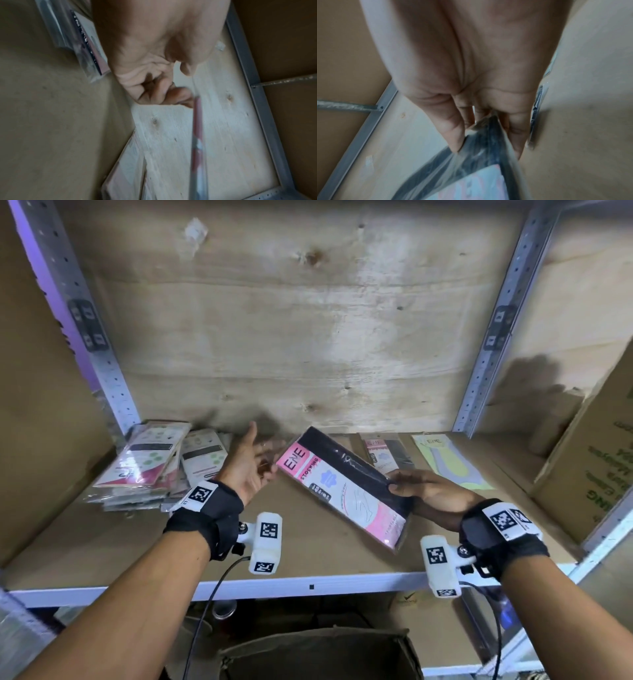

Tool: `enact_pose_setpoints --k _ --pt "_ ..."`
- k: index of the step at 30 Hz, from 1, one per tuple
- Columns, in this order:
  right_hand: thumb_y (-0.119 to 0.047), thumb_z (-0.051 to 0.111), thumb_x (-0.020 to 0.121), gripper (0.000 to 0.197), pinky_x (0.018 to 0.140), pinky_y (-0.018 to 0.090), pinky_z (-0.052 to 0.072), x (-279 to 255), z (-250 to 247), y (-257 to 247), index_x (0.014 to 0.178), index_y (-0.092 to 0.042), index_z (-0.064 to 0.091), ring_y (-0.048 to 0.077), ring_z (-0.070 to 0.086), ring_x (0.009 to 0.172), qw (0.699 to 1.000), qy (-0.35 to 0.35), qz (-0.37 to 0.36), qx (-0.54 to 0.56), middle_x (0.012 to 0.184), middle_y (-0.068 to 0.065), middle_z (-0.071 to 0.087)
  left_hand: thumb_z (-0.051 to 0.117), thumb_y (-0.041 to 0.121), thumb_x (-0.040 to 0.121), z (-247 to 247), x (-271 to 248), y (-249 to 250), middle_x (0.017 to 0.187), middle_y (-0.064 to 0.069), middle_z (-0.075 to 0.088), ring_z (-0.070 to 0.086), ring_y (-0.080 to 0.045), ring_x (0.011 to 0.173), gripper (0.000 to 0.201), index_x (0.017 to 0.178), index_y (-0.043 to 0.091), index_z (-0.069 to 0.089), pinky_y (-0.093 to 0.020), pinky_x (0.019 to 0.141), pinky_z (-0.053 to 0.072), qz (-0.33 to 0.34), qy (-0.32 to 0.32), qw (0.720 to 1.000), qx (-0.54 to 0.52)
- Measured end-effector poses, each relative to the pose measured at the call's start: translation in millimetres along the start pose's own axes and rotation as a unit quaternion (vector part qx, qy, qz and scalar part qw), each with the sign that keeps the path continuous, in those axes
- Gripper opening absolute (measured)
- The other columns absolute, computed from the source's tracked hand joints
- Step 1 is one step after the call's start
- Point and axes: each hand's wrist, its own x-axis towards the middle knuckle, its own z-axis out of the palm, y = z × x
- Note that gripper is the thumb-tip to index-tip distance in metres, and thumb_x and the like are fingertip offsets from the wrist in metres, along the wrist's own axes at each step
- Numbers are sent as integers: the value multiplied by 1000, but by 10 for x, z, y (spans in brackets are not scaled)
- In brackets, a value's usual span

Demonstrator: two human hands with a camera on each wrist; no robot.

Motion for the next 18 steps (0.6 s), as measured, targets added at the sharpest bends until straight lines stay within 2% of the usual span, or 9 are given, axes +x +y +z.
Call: enact_pose_setpoints --k 1,3,5,8,11,13,15,18 --pt "4 50 95 22 84 40 46 10 -39 21 117 4 56 33 56 102 999 21 5 26 112 23 59 37 67 94 27 28 -20 76 -5 66 53 -13 56 67 104 7 66 -21 48 41 -14 6 1000 -17" --pt "6 48 95 28 83 44 48 35 -55 14 122 8 57 34 60 101 997 58 3 56 114 26 62 33 72 92 69 32 -52 83 -9 71 62 -18 64 76 107 6 69 -24 56 49 -34 -4 999 -21" --pt "7 46 93 28 85 46 50 76 -85 -1 116 7 63 34 63 98 993 83 -10 86 111 25 67 38 69 93 224 22 -133 90 -11 75 69 -20 71 71 105 8 72 -26 60 55 -44 -38 998 23" --pt "9 49 92 20 80 43 56 174 -120 -42 102 2 65 31 65 89 983 133 -33 124 99 18 68 60 50 92 576 0 -268 105 -14 75 73 -21 78 47 114 10 69 -27 65 60 -44 -87 985 140" --pt "10 52 92 23 69 37 58 276 -161 -41 113 5 61 30 64 82 972 183 -43 139 101 22 64 74 31 86 867 11 -373 106 -17 74 74 -24 81 44 122 9 62 -28 69 61 -34 -130 976 172" --pt "8 54 92 23 71 38 57 331 -212 15 115 9 61 31 65 80 968 204 -43 137 101 24 64 76 18 85 1002 47 -436 103 -14 73 74 -20 75 44 124 9 59 -26 68 61 -20 -145 972 183" --pt "6 58 91 17 73 40 57 380 -250 65 107 5 63 32 65 81 964 229 -41 132 99 25 65 74 5 85 1122 110 -499 111 -16 69 72 -19 75 46 127 4 56 -25 66 61 -2 -141 970 200" --pt "-1 68 87 18 79 47 58 491 -359 117 105 -1 65 36 68 90 953 292 -46 69 106 24 68 71 -7 83 1260 223 -576 122 -23 62 70 -29 88 48 128 -5 53 -29 69 62 13 -118 965 234"
